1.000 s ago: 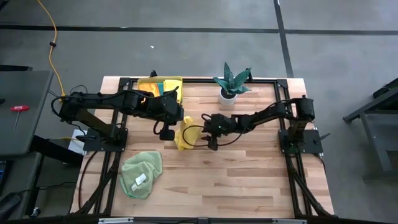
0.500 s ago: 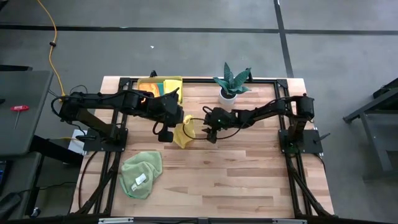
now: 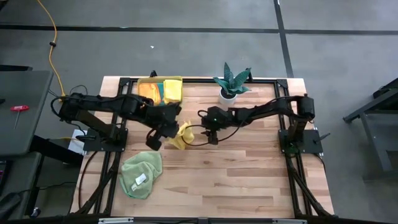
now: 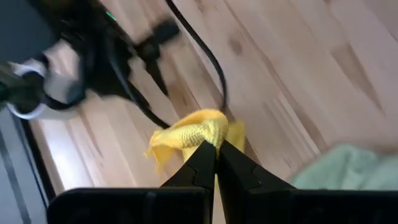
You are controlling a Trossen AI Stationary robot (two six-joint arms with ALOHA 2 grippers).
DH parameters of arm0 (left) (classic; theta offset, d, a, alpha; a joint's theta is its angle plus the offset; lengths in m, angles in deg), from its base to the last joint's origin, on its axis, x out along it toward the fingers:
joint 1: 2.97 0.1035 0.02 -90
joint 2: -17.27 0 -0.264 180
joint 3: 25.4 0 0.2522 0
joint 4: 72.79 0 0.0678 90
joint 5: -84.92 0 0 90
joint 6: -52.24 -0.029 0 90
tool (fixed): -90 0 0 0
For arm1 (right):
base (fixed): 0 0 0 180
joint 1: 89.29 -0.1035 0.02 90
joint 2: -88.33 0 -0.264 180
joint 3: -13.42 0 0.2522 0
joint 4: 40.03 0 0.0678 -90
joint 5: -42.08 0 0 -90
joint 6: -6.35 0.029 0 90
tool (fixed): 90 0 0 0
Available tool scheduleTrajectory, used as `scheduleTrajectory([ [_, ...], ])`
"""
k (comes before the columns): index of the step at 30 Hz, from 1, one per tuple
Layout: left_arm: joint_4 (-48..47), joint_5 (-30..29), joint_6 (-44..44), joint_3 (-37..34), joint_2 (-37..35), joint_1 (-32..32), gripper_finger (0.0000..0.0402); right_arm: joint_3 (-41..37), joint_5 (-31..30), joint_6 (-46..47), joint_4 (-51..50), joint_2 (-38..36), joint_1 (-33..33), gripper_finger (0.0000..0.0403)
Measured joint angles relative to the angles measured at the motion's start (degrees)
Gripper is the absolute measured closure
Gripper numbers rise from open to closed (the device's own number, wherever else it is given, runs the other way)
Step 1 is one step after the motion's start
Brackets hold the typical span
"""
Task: Fold microfiber towels
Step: Fold the yellow microfiber cloth
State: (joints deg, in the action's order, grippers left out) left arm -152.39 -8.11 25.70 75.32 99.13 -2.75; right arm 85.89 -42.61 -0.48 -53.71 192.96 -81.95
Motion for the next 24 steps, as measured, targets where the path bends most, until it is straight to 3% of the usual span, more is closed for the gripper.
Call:
scheduleTrajectory([
  [7,-2.1,-0.9,1.3,0.0,0.0,0.2,0.0402,1.0,2.0,-3.6,-14.3,-6.6,0.0,0.0238],
  [11,-1.9,-1.1,0.0,0.0,0.0,0.1,0.0402,-3.3,-0.4,-1.2,-15.6,-11.7,0.6,0.0238],
  [15,0.6,-1.1,-3.1,0.0,0.0,-0.4,0.0402,-11.7,-0.7,7.2,-4.6,-17.0,1.7,0.0238],
  [19,5.6,0.2,-6.1,0.0,0.0,-1.0,0.0402,-20.3,-0.6,15.8,15.3,-18.7,1.8,0.0238],
  [24,11.2,2.8,-12.7,0.0,1.5,-2.7,0.0402,-23.5,2.8,19.4,27.2,-16.8,1.7,0.0238],
])
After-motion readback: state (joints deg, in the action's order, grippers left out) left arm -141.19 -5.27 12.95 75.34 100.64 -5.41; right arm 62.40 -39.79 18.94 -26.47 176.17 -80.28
